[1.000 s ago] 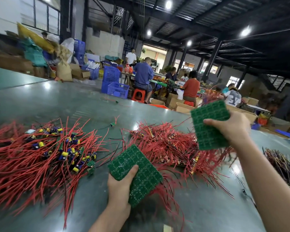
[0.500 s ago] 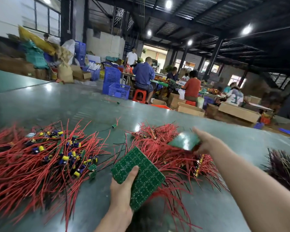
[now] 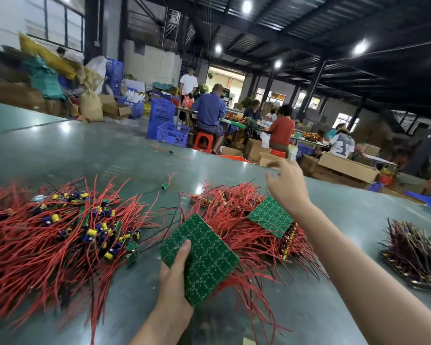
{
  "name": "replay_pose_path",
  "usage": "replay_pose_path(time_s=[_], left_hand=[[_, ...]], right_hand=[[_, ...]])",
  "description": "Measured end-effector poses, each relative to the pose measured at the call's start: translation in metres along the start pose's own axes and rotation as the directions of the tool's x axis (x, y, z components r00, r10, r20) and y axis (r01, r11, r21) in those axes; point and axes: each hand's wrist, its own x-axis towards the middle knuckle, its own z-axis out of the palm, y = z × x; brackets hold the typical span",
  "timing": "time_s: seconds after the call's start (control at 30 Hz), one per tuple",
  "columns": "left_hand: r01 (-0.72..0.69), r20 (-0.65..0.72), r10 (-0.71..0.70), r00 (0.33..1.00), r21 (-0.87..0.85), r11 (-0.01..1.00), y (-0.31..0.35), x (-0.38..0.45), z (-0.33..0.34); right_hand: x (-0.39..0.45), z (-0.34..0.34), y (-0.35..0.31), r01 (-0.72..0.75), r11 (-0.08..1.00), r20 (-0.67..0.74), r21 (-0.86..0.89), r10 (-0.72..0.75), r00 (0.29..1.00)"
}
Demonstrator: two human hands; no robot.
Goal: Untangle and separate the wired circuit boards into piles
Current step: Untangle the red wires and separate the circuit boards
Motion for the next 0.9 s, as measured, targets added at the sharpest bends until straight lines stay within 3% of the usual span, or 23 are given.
replay_pose_path(time_s=[0.07,0.17,0.23,0.37,0.5,0.63,0.7,0.77,0.83,0.9], left_hand=[[-0.026,-0.009,0.027,1.000,0.146,0.989,-0.002,-0.002,-0.001],[-0.132,-0.003,0.149,0.989,0.458,0.879,-0.005,-0.009,0.002],[-0.215,0.092,0.195,0.976,0.507,0.835,-0.008,-0.015,0.005],[-0.234,0.079,0.231,0.970,0.578,0.782,-0.016,-0.016,0.007],[-0.265,0.173,0.204,0.964,0.530,0.805,-0.014,-0.011,0.010],[-0.255,0.233,0.167,0.958,0.428,0.867,-0.009,-0.014,0.013],[-0.100,0.276,0.033,0.961,0.233,0.967,-0.004,-0.017,0.013],[0.003,0.299,-0.028,0.954,0.084,0.996,-0.001,-0.014,0.010],[0.007,0.301,-0.030,0.953,0.077,0.997,-0.001,-0.008,0.010],[0.018,0.321,-0.066,0.945,0.149,0.989,-0.005,-0.008,0.013]], right_hand=[[-0.017,-0.003,-0.042,0.286,0.957,-0.013,0.055,-0.286,0.958],[-0.050,0.013,-0.086,0.584,0.808,0.346,-0.076,-0.528,0.776],[-0.067,0.033,-0.096,0.711,0.672,0.494,-0.207,-0.556,0.668],[-0.082,0.063,-0.085,0.739,0.620,0.589,-0.263,-0.504,0.632],[-0.088,0.073,-0.070,0.713,0.668,0.570,-0.213,-0.508,0.646],[-0.086,0.070,-0.070,0.733,0.637,0.553,-0.239,-0.530,0.642],[-0.076,0.062,-0.070,0.668,0.704,0.500,-0.241,-0.500,0.707],[-0.064,0.050,-0.066,0.516,0.825,0.395,-0.232,-0.404,0.825],[-0.050,0.040,-0.055,0.293,0.929,0.238,-0.225,-0.240,0.941],[-0.044,0.037,-0.042,0.083,0.974,0.092,-0.213,-0.065,0.994]])
